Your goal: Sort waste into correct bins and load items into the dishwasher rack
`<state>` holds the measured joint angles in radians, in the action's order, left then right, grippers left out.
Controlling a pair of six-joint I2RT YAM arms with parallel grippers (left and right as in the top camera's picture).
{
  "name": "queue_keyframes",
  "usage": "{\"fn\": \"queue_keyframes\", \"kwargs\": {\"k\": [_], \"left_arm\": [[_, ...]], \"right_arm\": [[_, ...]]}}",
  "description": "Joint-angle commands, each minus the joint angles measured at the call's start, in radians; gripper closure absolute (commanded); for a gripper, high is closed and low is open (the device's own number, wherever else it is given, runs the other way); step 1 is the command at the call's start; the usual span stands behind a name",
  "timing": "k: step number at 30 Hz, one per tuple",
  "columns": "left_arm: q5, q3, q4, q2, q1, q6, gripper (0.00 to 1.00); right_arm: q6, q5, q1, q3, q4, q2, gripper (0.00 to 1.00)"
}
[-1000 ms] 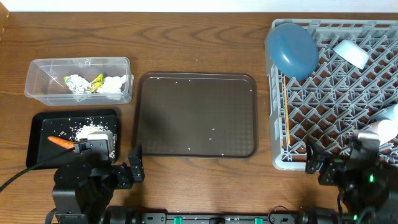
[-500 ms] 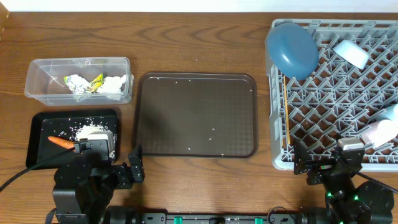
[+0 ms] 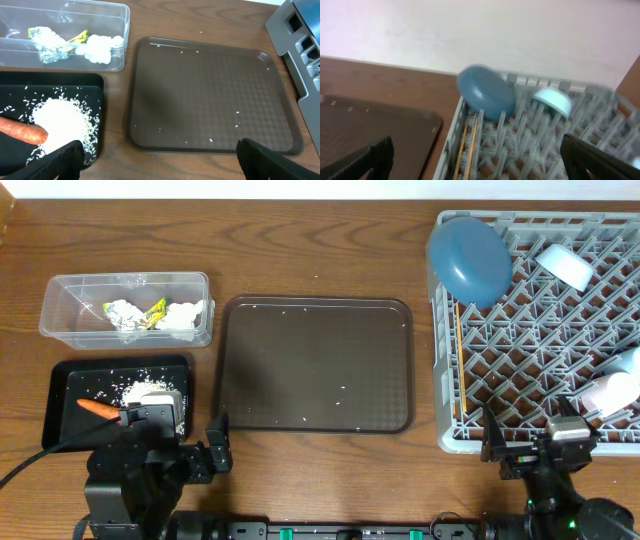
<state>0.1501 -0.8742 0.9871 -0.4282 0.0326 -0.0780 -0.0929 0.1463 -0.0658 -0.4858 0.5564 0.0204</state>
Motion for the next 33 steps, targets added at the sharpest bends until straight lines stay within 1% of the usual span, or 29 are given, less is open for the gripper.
{"fn": "queue_keyframes", "kwargs": {"k": [1,2,4,7,8,12,15,18,23,33], "left_arm": [[-0.008,0.005,-0.001,0.002,-0.003,-0.005,0.02],[-0.009,0.005,-0.001,0.002,-0.003,-0.006,0.02],[-0.008,0.005,-0.001,0.002,-0.003,-0.006,0.02],[-0.009,0.005,-0.001,0.002,-0.003,-0.006,0.02],[-0.009,0.005,-0.001,0.002,-0.003,-0.005,0.02],[-0.008,0.005,-0.001,0.002,-0.003,-0.006,0.02],[-0.008,0.005,-0.001,0.002,-0.003,-0.006,0.02],[-0.009,0.005,-0.001,0.002,-0.003,-0.005,0.02],[-0.009,0.005,-0.001,0.002,-0.003,-0.005,0.02],[-0.008,0.005,-0.001,0.002,-0.003,-0.006,0.02]], "right_arm": [[-0.029,-0.023,0.024,0.080,-0.073,-0.015,0.01],[-0.029,-0.023,0.026,0.104,-0.104,-0.015,0.01],[-0.029,-0.028,0.029,0.182,-0.222,-0.015,0.01],[-0.028,-0.047,0.029,0.302,-0.432,-0.015,0.01],[-0.028,-0.060,0.029,0.357,-0.525,-0.015,0.01],[-0.003,-0.111,0.028,0.472,-0.710,-0.015,0.01],[0.056,-0.192,0.027,0.480,-0.674,-0.015,0.01],[0.052,-0.206,0.026,0.480,-0.632,-0.015,0.01],[0.055,-0.108,0.028,0.480,-0.478,-0.015,0.01],[0.055,-0.112,0.027,0.480,-0.484,-0.014,0.01]]}}
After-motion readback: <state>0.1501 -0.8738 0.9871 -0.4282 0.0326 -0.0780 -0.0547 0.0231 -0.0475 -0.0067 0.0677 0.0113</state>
